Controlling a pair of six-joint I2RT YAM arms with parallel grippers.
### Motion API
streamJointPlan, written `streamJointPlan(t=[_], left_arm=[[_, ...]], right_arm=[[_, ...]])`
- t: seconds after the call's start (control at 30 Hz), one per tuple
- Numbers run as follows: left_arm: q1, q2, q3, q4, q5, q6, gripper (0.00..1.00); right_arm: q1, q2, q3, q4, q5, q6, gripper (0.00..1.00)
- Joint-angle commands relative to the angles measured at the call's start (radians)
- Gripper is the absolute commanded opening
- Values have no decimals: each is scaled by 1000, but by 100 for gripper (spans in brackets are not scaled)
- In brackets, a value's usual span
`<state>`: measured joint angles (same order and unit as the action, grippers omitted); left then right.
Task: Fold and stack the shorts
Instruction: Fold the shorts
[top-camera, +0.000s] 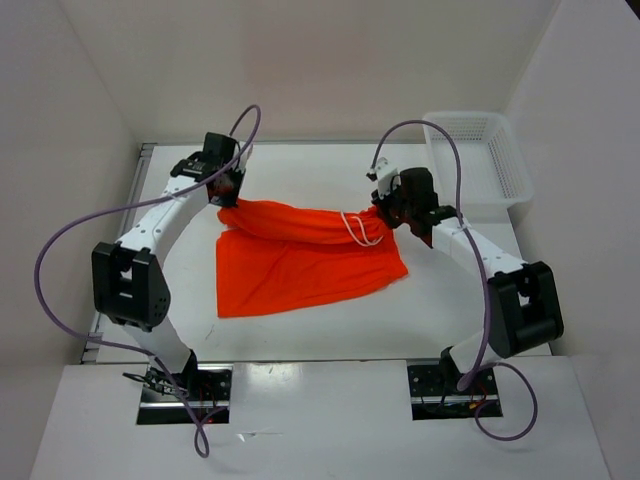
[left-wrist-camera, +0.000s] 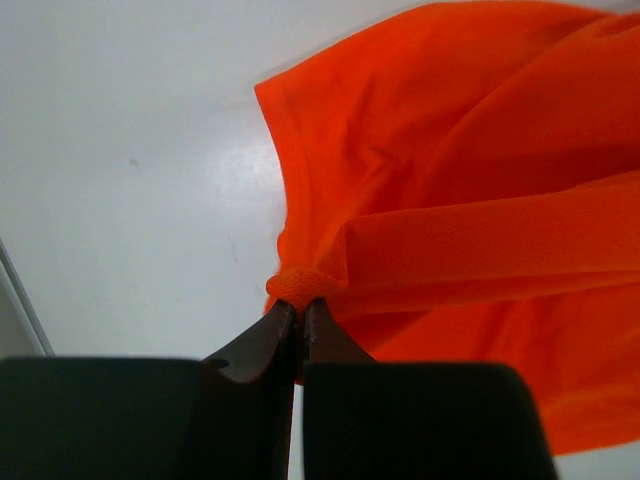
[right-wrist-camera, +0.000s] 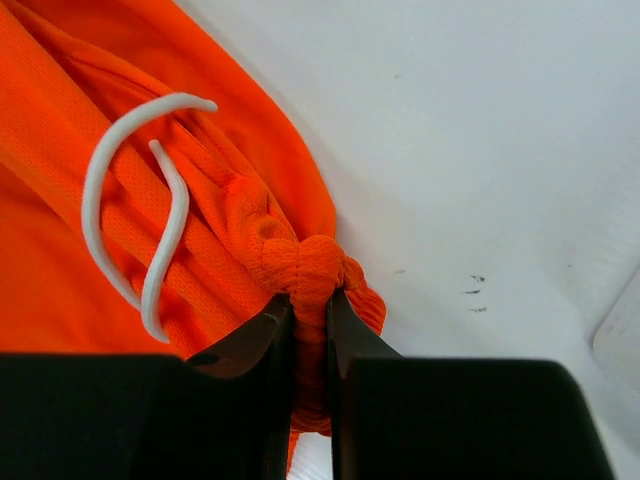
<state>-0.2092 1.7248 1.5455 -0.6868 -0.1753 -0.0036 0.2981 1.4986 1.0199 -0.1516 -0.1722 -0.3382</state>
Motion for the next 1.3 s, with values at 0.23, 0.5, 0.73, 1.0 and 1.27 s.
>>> streamJointPlan(t=[0.23,0.5,0.73,1.0,1.27], left_arm=[[-4,-284,-180,-37,-53,4,0],[-15,-407,-375,-111,17,4,2],[-58,-436,-516,-140,51,4,4],[-142,-436,-656,-149,33,4,6],[-176,-427,-688,-167,-3,4,11]], right_arm=[[-7,-132,-61,-110,-67,-246,0],[-7,-186,-102,-296,-162,-384,0],[56,-228,-138,-404,-139,-473,2],[119,-238,-195,-448,-98,-562,9],[147,-277,-205,-525,-64,-656,38]])
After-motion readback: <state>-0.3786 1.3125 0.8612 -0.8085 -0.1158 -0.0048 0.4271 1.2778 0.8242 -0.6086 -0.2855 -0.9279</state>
